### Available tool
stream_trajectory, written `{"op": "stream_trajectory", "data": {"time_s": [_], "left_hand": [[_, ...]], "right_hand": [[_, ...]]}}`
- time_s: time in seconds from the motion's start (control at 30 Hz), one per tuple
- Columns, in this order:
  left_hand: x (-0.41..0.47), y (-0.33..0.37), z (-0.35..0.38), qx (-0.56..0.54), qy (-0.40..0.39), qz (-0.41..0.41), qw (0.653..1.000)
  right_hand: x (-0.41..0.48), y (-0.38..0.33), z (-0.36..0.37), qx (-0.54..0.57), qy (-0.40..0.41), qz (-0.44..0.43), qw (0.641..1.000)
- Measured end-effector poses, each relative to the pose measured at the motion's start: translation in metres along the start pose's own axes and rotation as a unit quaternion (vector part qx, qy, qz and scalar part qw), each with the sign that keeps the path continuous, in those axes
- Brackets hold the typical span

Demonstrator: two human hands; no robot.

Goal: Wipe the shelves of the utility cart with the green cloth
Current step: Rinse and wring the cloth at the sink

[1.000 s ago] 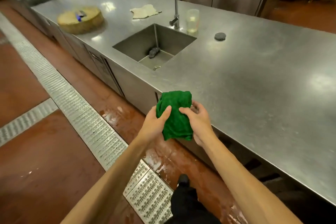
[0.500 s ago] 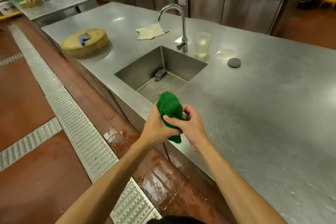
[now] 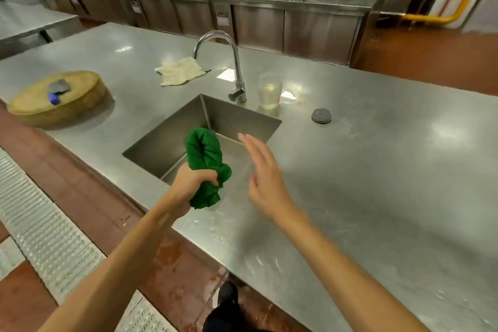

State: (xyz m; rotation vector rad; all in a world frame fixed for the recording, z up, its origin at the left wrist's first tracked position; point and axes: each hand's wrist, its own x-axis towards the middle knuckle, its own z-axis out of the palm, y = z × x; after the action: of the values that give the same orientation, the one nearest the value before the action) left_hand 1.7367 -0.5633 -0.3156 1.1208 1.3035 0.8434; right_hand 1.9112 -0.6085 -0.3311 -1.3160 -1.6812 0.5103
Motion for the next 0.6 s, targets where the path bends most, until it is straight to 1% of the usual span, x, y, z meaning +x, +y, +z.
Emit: {"op": "stream_trajectory", "data": {"time_s": [0.07, 0.17, 0.23, 0.3, 0.37, 0.47, 0.53, 0.6], "left_hand": [[0.032, 0.013, -0.016, -0.027, -0.08, 0.002, 0.996], [0.07, 0.035, -0.042, -0.015, -0.208, -0.026, 0.978], [0.095, 0.048, -0.059, 0.005, -0.28, -0.071, 0.957], [0.121, 0.06, -0.074, 0.013, -0.328, -0.109, 0.938], [0.141, 0.069, -0.083, 0.005, -0.346, -0.136, 0.929], [0.164, 0.076, -0.09, -0.037, -0.334, -0.178, 0.925], [0.179, 0.076, -0.093, -0.058, -0.35, -0.19, 0.915], [0.192, 0.078, -0.092, -0.048, -0.355, -0.196, 0.913]], "right_hand": [[0.036, 0.009, 0.016, -0.121, -0.022, -0.045, 0.991], [0.089, 0.009, 0.037, -0.22, -0.061, -0.08, 0.97], [0.12, 0.005, 0.047, -0.241, -0.09, -0.119, 0.959], [0.147, 0.003, 0.056, -0.242, -0.097, -0.119, 0.958], [0.169, 0.006, 0.067, -0.249, -0.088, -0.106, 0.959], [0.193, 0.015, 0.081, -0.278, -0.099, -0.092, 0.951], [0.206, 0.02, 0.086, -0.315, -0.102, -0.091, 0.939], [0.22, 0.024, 0.088, -0.367, -0.107, -0.09, 0.92]]}}
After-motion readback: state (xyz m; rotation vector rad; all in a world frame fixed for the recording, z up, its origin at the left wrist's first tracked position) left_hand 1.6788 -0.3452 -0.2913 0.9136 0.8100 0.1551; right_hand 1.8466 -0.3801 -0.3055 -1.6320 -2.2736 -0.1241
